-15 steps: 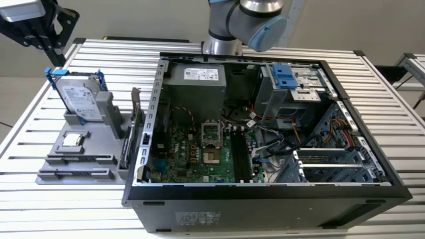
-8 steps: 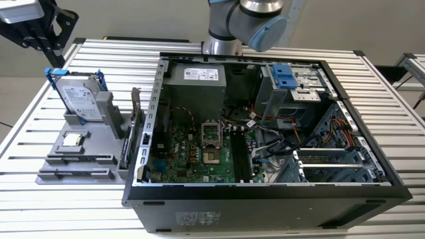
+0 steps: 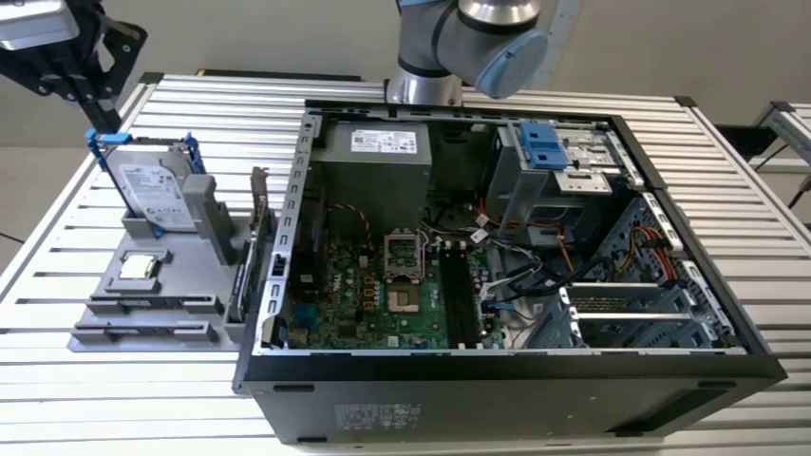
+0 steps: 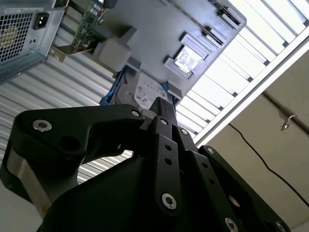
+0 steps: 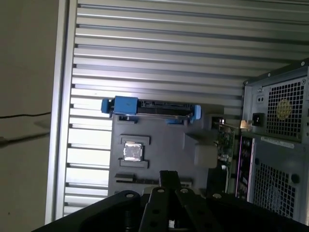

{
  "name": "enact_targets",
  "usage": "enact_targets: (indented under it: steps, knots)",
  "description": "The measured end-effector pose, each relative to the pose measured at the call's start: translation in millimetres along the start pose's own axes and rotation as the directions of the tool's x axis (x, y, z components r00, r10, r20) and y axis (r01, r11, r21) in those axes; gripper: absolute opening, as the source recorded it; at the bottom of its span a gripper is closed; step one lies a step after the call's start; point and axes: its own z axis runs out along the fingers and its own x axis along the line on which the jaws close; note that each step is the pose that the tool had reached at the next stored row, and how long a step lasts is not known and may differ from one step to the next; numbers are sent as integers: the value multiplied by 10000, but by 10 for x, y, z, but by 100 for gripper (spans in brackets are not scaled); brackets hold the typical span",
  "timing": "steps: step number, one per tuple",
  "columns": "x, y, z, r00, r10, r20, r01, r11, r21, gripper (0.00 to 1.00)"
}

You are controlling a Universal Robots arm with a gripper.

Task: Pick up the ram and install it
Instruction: 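Reach for the ram, then pick up the ram and move it above insertion slot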

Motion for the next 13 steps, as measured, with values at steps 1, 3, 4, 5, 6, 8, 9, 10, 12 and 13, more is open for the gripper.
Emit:
enact_targets:
  steps: [1, 3, 4, 5, 6, 8, 9, 10, 12, 13]
  knots:
    - [2, -9, 0, 10000, 0, 0, 0, 10000, 0, 0]
    - [7, -27, -1, 10000, 0, 1, 0, 10000, -1, 0]
    - [9, -35, -1, 10000, -1, 1, 1, 10000, 0, 0]
    - [12, -43, -2, 10000, 0, 0, 0, 10000, 0, 0]
    - [13, -51, -2, 10000, -1, 1, 1, 10000, -1, 0]
    - [15, -64, -3, 10000, -1, 0, 1, 10000, 0, 0]
    - [16, -71, -4, 10000, 0, 0, 0, 10000, 0, 0]
    - [18, -78, -4, 10000, -1, 0, 1, 10000, 0, 0]
    - [20, -92, -4, 10000, -1, 1, 1, 10000, -1, 0]
    - [21, -99, -5, 10000, 0, 1, 0, 10000, 0, 0]
